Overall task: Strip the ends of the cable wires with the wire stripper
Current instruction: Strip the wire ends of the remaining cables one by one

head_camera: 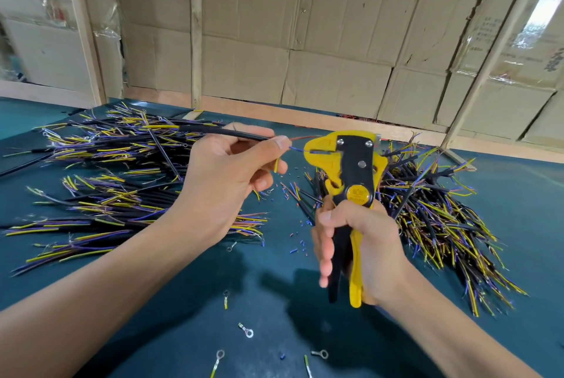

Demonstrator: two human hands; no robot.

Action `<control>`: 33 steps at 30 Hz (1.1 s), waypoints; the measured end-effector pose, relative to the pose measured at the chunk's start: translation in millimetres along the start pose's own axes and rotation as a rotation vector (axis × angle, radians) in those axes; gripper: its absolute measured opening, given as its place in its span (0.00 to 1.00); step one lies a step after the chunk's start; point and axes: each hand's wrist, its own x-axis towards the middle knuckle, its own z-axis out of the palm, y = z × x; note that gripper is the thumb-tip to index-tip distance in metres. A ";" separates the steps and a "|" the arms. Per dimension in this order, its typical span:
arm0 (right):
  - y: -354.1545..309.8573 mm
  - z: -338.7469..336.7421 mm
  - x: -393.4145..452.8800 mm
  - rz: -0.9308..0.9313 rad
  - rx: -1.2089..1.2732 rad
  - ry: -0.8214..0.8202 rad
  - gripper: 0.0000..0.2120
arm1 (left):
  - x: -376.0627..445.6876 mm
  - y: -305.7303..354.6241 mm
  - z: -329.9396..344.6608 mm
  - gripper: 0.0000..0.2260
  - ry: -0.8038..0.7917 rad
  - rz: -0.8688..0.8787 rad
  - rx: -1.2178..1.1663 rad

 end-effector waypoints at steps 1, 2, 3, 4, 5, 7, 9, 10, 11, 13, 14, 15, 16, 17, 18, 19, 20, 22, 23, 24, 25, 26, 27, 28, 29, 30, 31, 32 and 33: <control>0.2 -0.2 0.4 0.000 0.036 -0.039 0.11 | 0.8 0.5 -0.8 0.06 0.005 -0.001 0.009; 0.0 -1.4 1.1 -0.004 0.087 -0.092 0.11 | 1.7 1.2 -1.5 0.06 0.008 -0.002 0.011; -1.0 -3.6 1.9 -0.005 0.133 -0.148 0.11 | 3.0 2.3 -2.6 0.06 0.014 -0.002 0.002; -2.0 -6.1 3.0 0.005 0.161 -0.187 0.14 | 4.6 4.3 -4.3 0.06 0.021 -0.003 -0.017; -3.1 -8.1 4.2 0.020 0.175 -0.204 0.17 | 6.3 6.4 -6.2 0.07 0.026 -0.008 -0.041; -4.0 -11.1 5.5 0.040 0.176 -0.209 0.18 | 9.2 10.2 -10.1 0.07 0.010 -0.031 -0.094; -3.8 -12.1 6.2 0.057 0.150 -0.202 0.13 | 10.7 11.9 -12.6 0.07 -0.041 -0.057 -0.119; -3.6 -11.9 6.3 0.066 0.136 -0.198 0.12 | 10.6 11.4 -12.9 0.06 -0.067 -0.068 -0.113; -2.8 -11.2 6.2 0.070 0.126 -0.202 0.11 | 10.4 10.8 -12.9 0.06 -0.089 -0.080 -0.102; -1.2 -9.8 5.1 0.062 0.113 -0.225 0.10 | 9.3 9.3 -12.2 0.06 -0.117 -0.104 -0.077; -0.6 -9.3 4.4 0.056 0.108 -0.235 0.10 | 9.0 8.4 -11.7 0.06 -0.125 -0.113 -0.070; -0.1 -8.9 4.0 0.049 0.103 -0.242 0.11 | 8.7 7.5 -11.0 0.06 -0.131 -0.117 -0.065; 0.3 -8.5 3.7 0.044 0.101 -0.242 0.11 | 8.4 6.9 -10.6 0.06 -0.133 -0.120 -0.062; 0.3 -8.1 3.5 0.040 0.098 -0.238 0.11 | 8.4 6.5 -10.6 0.07 -0.134 -0.120 -0.059; 0.0 -7.9 3.6 0.037 0.096 -0.233 0.11 | 8.6 5.9 -10.9 0.07 -0.132 -0.118 -0.055; -0.4 -7.8 3.9 0.035 0.095 -0.229 0.11 | 9.3 5.5 -11.3 0.07 -0.129 -0.115 -0.052; -0.9 -8.0 4.0 0.034 0.094 -0.227 0.11 | 9.7 5.1 -11.9 0.07 -0.124 -0.113 -0.047; -2.1 -8.0 4.1 0.030 0.083 -0.223 0.10 | 10.5 4.6 -12.7 0.07 -0.118 -0.111 -0.034; -2.4 -7.9 4.1 0.028 0.075 -0.217 0.09 | 10.8 4.4 -13.0 0.07 -0.119 -0.108 -0.029; -2.8 -7.8 4.0 0.029 0.067 -0.206 0.08 | 11.0 4.2 -13.3 0.07 -0.123 -0.103 -0.027; -3.5 -8.0 3.8 0.031 0.057 -0.191 0.07 | 11.0 3.6 -13.5 0.07 -0.127 -0.098 -0.026; -4.3 -8.3 3.5 0.035 0.046 -0.174 0.08 | 10.9 3.2 -13.6 0.07 -0.130 -0.094 -0.024; -5.2 -8.3 3.7 0.041 0.036 -0.154 0.08 | 10.7 2.8 -13.8 0.07 -0.131 -0.094 -0.024; -5.9 -8.2 3.9 0.049 0.025 -0.131 0.08 | 10.4 2.2 -13.9 0.07 -0.131 -0.098 -0.022; -6.5 -8.2 3.7 0.056 0.019 -0.103 0.08 | 10.1 1.7 -13.8 0.07 -0.133 -0.105 -0.017; -6.7 -8.6 3.1 0.064 0.019 -0.078 0.10 | 9.3 1.2 -13.8 0.07 -0.139 -0.114 -0.008; -6.3 -8.4 2.5 0.076 0.030 -0.075 0.12 | 8.9 0.8 -13.7 0.08 -0.141 -0.120 0.000; -5.3 -7.9 2.2 0.098 0.056 -0.098 0.13 | 8.4 0.4 -13.8 0.09 -0.136 -0.124 0.005; -3.9 -7.4 2.6 0.121 0.102 -0.134 0.13 | 8.4 0.6 -13.8 0.10 -0.125 -0.123 0.010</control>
